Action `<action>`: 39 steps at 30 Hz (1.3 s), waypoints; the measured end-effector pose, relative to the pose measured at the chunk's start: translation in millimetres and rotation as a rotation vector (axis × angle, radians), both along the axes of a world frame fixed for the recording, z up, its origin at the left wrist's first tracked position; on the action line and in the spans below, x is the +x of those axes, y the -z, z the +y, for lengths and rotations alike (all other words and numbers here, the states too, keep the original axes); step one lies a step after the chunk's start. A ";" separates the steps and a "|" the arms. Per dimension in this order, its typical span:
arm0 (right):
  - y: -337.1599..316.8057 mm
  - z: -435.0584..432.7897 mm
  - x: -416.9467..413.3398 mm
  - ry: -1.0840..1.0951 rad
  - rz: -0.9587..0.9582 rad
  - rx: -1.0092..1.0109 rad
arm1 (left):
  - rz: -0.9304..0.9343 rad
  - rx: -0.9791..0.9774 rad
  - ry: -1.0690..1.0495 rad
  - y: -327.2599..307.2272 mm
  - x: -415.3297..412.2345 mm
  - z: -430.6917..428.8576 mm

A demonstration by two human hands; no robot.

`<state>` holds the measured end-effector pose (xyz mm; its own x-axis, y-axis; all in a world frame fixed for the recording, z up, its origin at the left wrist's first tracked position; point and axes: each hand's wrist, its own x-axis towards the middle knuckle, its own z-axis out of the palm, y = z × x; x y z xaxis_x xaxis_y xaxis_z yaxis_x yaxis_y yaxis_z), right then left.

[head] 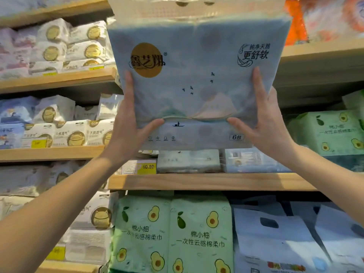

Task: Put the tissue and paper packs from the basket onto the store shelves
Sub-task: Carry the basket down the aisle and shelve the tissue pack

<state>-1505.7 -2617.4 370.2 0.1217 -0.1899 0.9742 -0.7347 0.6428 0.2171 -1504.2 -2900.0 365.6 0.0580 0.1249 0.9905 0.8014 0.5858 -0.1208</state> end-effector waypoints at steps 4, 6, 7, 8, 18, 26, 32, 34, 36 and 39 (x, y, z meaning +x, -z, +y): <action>2.9 -14.9 -22.4 0.038 -0.023 -0.001 | -0.029 0.022 -0.038 1.8 -30.0 -15.1; 3.9 -22.8 -32.1 0.052 -0.076 -0.017 | -0.050 0.035 -0.064 4.8 -41.1 -20.5; 4.9 -26.9 -36.4 0.056 -0.116 -0.029 | -0.068 0.037 -0.069 6.2 -46.0 -23.2; 6.2 -29.9 -40.8 0.064 -0.154 -0.036 | -0.094 0.036 -0.062 7.8 -50.5 -25.8; 13.0 -36.7 -76.9 0.164 -0.318 -0.007 | -0.314 -0.012 -0.088 14.6 -81.2 -48.2; -6.1 -32.8 -78.7 0.260 -0.588 0.082 | -0.539 -0.143 -0.276 -8.5 -90.9 -47.3; -16.0 -37.3 -85.4 0.382 -0.719 0.107 | -0.665 -0.170 -0.419 -19.4 -99.2 -44.5; -18.2 -39.5 -88.3 0.437 -0.763 0.136 | -0.705 -0.164 -0.448 -20.6 -102.3 -41.7; -20.3 -40.1 -91.2 0.499 -0.804 0.167 | -0.747 -0.160 -0.459 -22.3 -105.2 -38.5; -23.3 -39.9 -96.0 0.560 -0.839 0.202 | -0.817 -0.160 -0.457 -25.3 -111.5 -35.9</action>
